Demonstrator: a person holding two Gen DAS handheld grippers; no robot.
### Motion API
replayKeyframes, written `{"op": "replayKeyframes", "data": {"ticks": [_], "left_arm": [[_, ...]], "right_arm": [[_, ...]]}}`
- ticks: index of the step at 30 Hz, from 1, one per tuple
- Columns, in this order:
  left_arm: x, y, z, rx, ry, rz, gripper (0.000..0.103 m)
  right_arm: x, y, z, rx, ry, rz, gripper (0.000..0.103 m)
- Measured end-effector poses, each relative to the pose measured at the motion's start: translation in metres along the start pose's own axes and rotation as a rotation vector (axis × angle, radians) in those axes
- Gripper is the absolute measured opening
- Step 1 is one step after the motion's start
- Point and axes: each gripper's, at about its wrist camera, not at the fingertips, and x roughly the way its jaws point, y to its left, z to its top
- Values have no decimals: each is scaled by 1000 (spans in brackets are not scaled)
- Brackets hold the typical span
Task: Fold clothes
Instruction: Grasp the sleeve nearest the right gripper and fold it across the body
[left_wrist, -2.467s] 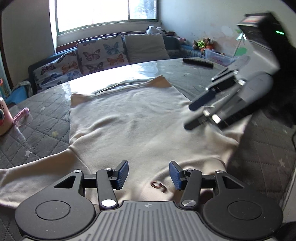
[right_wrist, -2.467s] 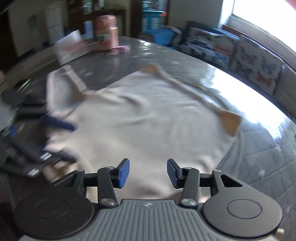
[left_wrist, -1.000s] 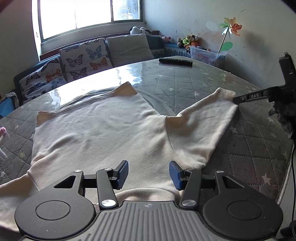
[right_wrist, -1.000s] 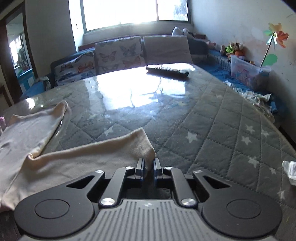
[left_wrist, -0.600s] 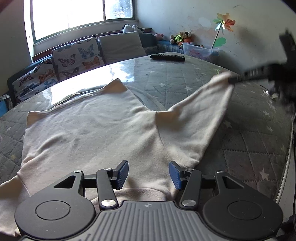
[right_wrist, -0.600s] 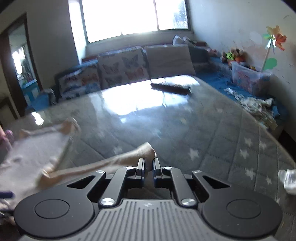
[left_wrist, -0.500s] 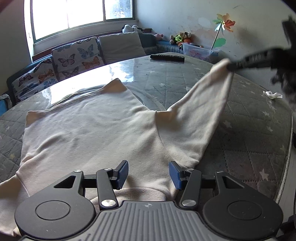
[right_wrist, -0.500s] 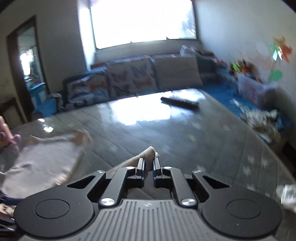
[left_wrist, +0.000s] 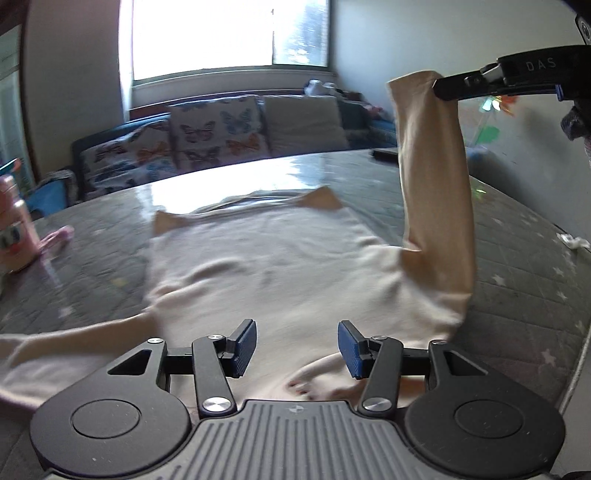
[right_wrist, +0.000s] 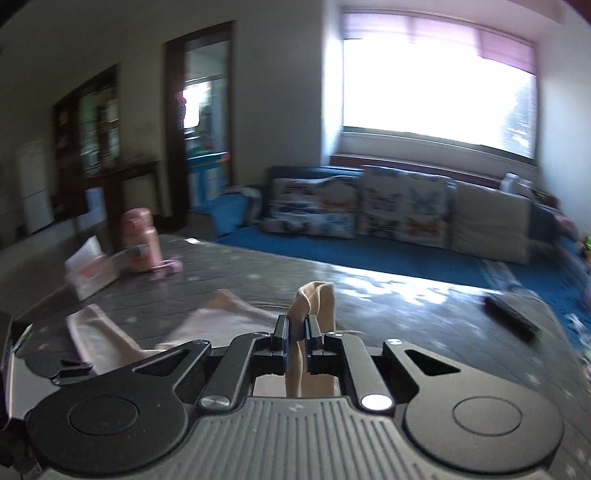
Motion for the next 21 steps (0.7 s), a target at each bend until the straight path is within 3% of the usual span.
{"op": "replayKeyframes", "data": {"ticks": [10,12,17,21], "left_arm": [[-13,33,-17,-85,8,59,52],[-13,34,-16,-90,7,63,52],[-12,37,-13,-101,2,68,52],[-7,33,-8,-99,2,65,52]], "right_arm": [[64,76,-6,-90,120,183,8],[66,83,-13,-100,143,217,14],[57,75,-18,-110,159,222,20],[61,56,-37,-120,241,175,20]]}}
